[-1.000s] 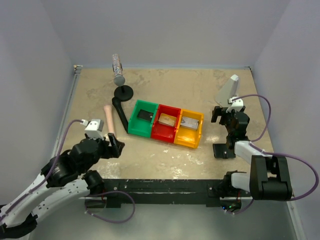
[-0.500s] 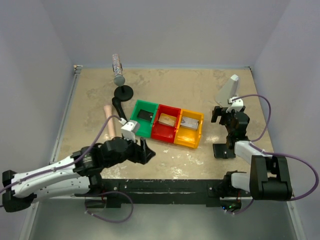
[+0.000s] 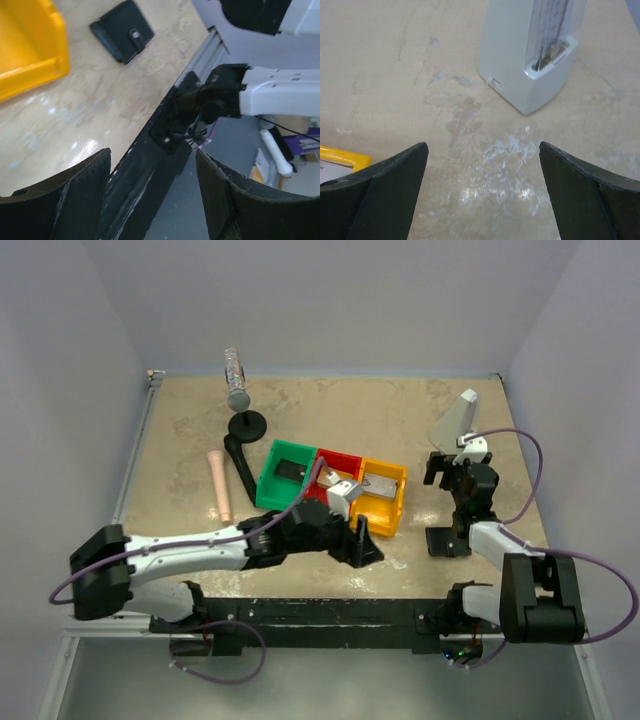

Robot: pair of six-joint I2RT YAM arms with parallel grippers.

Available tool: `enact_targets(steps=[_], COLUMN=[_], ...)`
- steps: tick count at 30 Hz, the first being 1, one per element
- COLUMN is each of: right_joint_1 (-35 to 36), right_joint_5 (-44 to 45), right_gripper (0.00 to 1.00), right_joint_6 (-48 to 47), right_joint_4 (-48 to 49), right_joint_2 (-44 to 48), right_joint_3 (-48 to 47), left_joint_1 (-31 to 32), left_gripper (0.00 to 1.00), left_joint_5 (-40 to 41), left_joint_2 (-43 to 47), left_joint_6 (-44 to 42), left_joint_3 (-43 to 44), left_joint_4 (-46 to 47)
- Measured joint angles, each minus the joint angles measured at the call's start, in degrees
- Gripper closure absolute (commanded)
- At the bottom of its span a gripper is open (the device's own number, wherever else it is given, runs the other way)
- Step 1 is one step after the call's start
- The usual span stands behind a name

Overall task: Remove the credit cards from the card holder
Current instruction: Move the card holder to the corner of the board.

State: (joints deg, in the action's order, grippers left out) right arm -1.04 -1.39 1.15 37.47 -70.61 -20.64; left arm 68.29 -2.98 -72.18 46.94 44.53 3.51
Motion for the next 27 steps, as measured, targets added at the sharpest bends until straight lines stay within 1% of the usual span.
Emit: enact_targets(steps=[1,4,5,7,9,12,14,17,21,24,27], right_joint_1=[0.8,3.0,3.4,3.7,3.7,3.8,3.8,3.8,3.8,3.9,3.9], right_joint_5=[2.3,8.9,10.8,13.3,15.5,17.4,17.7,17.5,14.4,14.1,14.0], right_gripper=[0.01,0.01,0.01,0.01,0.01,0.01,0.01,0.01,0.01,0.01,0.01], right_joint_6=[0.3,4.6,6.3,9.2,12.3,15.5,17.0,19.2,21.9,26.2,28.3], right_joint_4=[-2.5,-20.0,-25.7,-33.2,-38.6,-46.1,-50.7,-58.0,-64.7,-70.7,-74.2], right_joint_2=[1.1,7.5,9.5,14.0,20.7,29.7,33.4,35.7,37.1,39.7,44.2], right_joint_3=[-0.5,-7.4,-11.3,-17.7,-20.8,-21.0,-21.0,-20.3,-17.0,-14.9,-13.8], left_joint_1=[0.0,0.0,0.0,0.0,0.0,0.0,0.0,0.0,-0.3,-0.4,-0.4], left_gripper=[0.27,0.28,0.29,0.32,0.35,0.37,0.39,0.43,0.47,0.49,0.49], left_joint_5=[-2.1,-5.8,-6.5,-7.4,-7.8,-8.0,-8.3,-8.4,-8.5,-8.6,-8.0], left_joint_2=[-4.1,-13.0,-15.3,-18.6,-21.8,-26.9,-30.3,-34.6,-39.8,-44.0,-46.9], left_joint_6=[0.0,0.5,0.9,1.9,3.4,5.2,6.5,8.3,10.8,11.6,12.5], left_joint_3=[3.1,9.0,10.1,11.0,11.6,13.1,14.9,17.3,19.7,23.1,25.8], left_joint_4=[2.1,8.1,9.9,12.9,16.4,20.8,22.7,25.0,27.3,27.3,27.3])
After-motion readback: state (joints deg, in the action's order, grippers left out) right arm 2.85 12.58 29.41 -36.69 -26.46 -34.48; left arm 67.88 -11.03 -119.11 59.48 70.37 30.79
